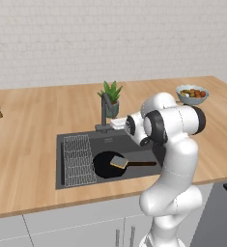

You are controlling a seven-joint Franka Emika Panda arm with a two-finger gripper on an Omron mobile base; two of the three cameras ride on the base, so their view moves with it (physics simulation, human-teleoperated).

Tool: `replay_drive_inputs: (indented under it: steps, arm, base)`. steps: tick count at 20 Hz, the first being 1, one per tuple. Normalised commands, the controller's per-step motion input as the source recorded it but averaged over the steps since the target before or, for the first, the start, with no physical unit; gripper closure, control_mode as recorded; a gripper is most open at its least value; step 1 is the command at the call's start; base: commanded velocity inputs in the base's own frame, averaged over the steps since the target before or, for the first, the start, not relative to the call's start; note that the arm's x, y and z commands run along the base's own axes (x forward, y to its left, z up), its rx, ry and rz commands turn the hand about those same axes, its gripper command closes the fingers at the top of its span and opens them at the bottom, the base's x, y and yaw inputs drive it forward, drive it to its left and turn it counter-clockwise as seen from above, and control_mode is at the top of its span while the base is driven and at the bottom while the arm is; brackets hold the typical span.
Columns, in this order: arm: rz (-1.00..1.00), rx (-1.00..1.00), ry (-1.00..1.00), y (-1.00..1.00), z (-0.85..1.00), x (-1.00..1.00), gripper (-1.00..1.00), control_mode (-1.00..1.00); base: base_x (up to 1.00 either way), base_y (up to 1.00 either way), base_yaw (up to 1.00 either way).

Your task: Pick the pan and sponge and place them into the sink. Then turn on the water.

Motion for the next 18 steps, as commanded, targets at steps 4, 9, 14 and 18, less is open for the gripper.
replay_drive_inputs:
  steps: [4,9,14,18]
  arm:
    - [0.00,0.00,0.00,0.01,0.00,0.12,-1.00,-1.00]
    - [0.00,0.00,0.00,0.07,0.00,0.12,-1.00,-1.00]
    - [0.00,0.00,0.00,0.10,0.00,0.11,-1.00,-1.00]
    - [0.00,0.00,0.00,0.04,0.00,0.18,-1.00,-1.00]
  base:
    - [0.00,0.00,0.00]
    - [0.00,0.00,0.00]
    - [0.00,0.00,0.00]
    - [0.00,0.00,0.00]
